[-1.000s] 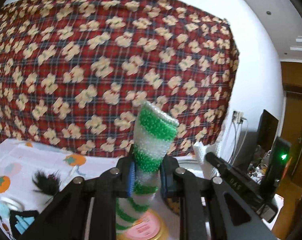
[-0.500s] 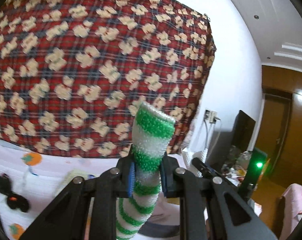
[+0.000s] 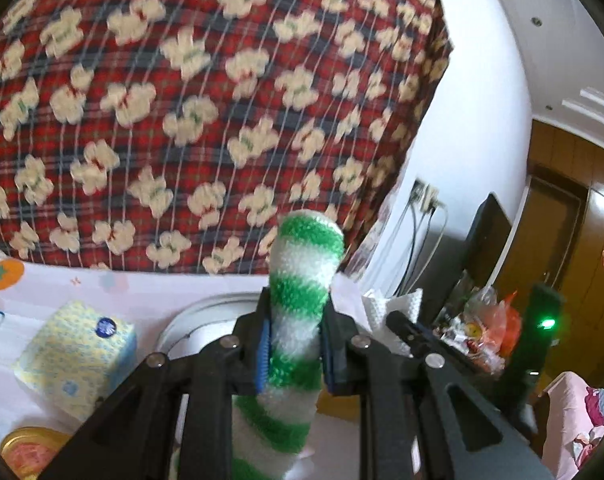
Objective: Organize soft objects
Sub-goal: 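Carry the striped sock and white towel with both grippers over the tin, then open the right gripper to drop the towel while the left drops the sock into the tin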
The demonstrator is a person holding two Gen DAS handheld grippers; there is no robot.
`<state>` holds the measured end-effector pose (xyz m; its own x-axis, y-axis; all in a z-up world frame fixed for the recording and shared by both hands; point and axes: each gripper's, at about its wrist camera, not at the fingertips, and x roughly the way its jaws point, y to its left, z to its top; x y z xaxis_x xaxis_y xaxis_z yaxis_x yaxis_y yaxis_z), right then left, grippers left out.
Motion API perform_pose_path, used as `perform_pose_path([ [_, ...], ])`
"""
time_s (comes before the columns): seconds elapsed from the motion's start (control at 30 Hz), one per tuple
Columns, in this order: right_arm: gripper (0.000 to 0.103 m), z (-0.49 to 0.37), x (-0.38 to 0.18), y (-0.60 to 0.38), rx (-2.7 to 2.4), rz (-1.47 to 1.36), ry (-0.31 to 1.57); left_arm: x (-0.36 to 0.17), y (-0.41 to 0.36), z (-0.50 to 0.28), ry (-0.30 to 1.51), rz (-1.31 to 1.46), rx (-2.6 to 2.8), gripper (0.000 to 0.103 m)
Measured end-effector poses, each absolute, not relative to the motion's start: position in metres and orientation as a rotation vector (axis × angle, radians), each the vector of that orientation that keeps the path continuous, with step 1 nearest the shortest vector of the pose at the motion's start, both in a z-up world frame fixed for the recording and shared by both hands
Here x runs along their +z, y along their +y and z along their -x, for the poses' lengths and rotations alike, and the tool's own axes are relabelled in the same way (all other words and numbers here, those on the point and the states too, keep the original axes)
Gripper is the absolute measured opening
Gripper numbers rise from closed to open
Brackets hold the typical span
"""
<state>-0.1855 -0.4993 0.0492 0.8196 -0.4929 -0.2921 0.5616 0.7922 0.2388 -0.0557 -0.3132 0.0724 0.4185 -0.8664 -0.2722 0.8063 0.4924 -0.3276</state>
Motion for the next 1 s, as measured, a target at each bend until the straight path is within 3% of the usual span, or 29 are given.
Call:
perform_pose_path([
  [0.57,0.016,0.177,0.044,-0.498,-0.573,-0.321,0.256,0.065,-0.401,0.018,0.548,0.06,-1.034,0.019],
  [0.63,0.016,0.176,0.042,-0.499,-0.565,-0.325,0.26,0.064,-0.411,0.016,0.585,0.047,-1.048,0.025],
  [0.67,0.016,0.174,0.041,-0.499,-0.553,-0.334,0.265,0.063,-0.415,0.017,0.603,0.033,-1.059,0.036],
  [0.7,0.021,0.173,0.04,-0.5,-0.544,-0.342,0.271,0.063,-0.418,0.018,0.609,0.019,-1.051,0.06],
  [0.73,0.027,0.172,0.04,-0.5,-0.541,-0.347,0.28,0.063,-0.42,0.02,0.603,0.004,-1.039,0.074],
  [0.77,0.048,0.171,0.039,-0.5,-0.542,-0.352,0.287,0.064,-0.418,0.023,0.594,-0.002,-1.027,0.096],
  [0.8,0.072,0.172,0.039,-0.5,-0.548,-0.355,0.287,0.065,-0.415,0.025,0.584,-0.001,-1.006,0.102],
  [0.83,0.079,0.177,0.041,-0.499,-0.563,-0.355,0.261,0.066,-0.409,0.028,0.57,0.007,-0.975,0.102],
  [1.0,0.084,0.202,0.05,-0.496,-0.629,-0.348,0.119,0.07,-0.371,0.034,0.527,0.072,-0.897,0.102],
])
